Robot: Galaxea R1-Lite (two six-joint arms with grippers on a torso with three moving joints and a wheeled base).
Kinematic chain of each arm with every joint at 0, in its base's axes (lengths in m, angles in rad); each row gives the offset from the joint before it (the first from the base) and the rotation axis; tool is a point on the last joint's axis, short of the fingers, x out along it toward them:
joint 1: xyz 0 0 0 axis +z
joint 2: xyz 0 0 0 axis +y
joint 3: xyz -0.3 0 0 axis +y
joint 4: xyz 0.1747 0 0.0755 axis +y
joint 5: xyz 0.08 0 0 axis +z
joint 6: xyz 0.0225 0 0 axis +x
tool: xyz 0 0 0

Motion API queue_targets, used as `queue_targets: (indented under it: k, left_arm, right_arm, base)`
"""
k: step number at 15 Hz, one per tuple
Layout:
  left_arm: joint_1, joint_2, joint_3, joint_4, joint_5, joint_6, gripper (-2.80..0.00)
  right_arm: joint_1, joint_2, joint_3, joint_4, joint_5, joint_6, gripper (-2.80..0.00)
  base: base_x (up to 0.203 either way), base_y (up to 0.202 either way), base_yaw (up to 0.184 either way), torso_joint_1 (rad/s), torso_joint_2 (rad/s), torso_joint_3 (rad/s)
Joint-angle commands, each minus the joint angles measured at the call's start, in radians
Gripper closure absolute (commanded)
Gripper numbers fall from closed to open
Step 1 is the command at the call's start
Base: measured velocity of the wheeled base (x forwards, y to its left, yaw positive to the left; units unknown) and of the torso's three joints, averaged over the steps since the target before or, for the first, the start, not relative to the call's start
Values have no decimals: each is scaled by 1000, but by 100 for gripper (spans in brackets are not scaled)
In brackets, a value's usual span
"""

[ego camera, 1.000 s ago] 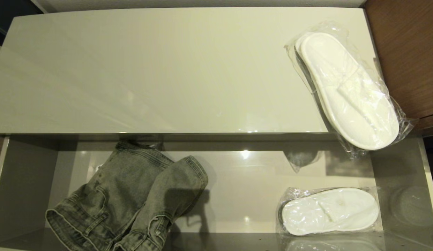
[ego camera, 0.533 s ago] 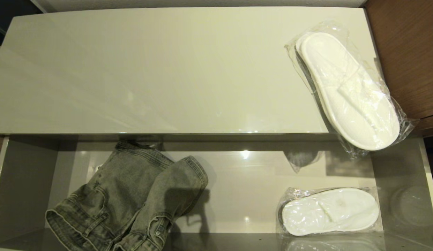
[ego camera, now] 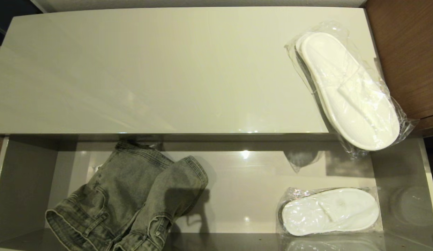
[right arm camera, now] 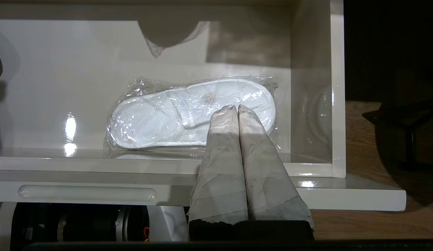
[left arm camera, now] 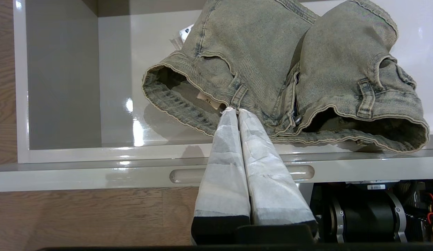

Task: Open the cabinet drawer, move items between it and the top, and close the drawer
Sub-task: Close the drawer

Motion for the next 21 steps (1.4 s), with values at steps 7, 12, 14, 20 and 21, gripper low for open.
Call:
queue_targets:
  k: [7, 12, 14, 20, 21]
  left_arm:
    - [0, 1, -2, 3, -3, 24, 0]
    - [0, 1, -2, 5, -1, 18, 0]
    - [0, 1, -2, 5, -1, 16, 0]
    - [0, 1, -2, 5, -1, 16, 0]
    - [0, 0, -2, 5, -1, 19, 0]
  right_arm:
    - [0, 1, 2, 0, 0, -1, 0]
    - [0, 1, 2, 0, 0, -1, 0]
    - [0, 1, 2, 0, 0, -1, 0]
    - [0, 1, 2, 0, 0, -1, 0]
    - [0, 1, 2, 0, 0, -1, 0]
  base:
    - [0, 0, 0, 0, 0, 5]
    - [0, 0, 0, 5, 1, 158]
    - [0, 0, 0, -1, 1, 199]
    - [0, 0, 0, 1, 3, 176]
    - [0, 0, 0, 6, 3, 46]
